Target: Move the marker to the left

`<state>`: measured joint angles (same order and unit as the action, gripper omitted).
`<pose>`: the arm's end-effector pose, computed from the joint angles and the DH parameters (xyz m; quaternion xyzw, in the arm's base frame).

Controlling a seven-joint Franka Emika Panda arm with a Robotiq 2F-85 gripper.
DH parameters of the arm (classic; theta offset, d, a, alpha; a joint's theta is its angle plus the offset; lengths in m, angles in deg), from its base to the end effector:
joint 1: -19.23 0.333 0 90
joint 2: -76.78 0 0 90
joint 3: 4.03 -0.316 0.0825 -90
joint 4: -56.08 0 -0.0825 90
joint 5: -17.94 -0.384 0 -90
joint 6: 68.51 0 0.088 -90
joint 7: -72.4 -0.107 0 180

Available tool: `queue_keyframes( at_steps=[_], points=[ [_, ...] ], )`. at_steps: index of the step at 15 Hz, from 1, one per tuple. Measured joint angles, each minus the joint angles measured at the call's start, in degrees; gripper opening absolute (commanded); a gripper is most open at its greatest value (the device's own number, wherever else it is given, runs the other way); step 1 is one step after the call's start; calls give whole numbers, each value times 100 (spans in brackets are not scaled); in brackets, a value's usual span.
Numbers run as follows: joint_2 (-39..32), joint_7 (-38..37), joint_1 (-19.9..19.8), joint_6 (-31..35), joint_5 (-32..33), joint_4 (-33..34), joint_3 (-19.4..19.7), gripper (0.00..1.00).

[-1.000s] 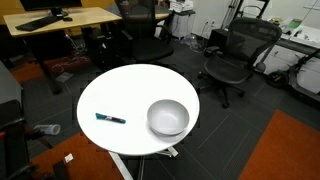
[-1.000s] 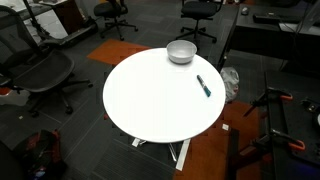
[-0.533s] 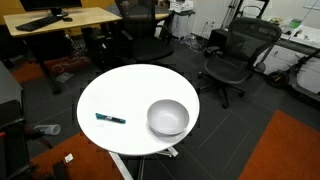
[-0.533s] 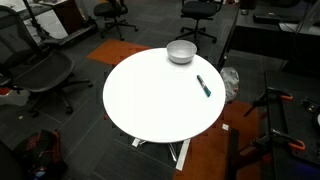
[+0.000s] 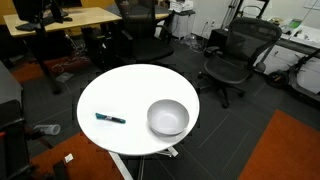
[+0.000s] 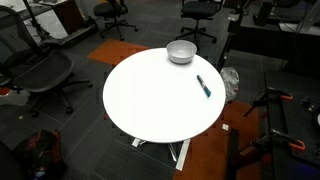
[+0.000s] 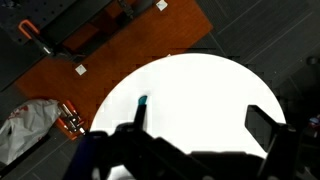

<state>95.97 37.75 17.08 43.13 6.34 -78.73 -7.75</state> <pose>0.4365 0.0265 0.4547 -0.9418 0.3242 0.0581 0.0673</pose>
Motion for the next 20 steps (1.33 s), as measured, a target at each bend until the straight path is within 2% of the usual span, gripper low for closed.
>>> queue_keyframes(
  at_steps=[5,10,15,20],
  points=[
    [292,-628,-49,807,7,-848,-25,100],
    [348,-1124,-156,1587,180,-1427,-38,100],
    [94,-1458,-409,2215,480,-1628,-35,100],
    [-543,-1496,-561,2921,666,-1606,56,100]
  ],
)
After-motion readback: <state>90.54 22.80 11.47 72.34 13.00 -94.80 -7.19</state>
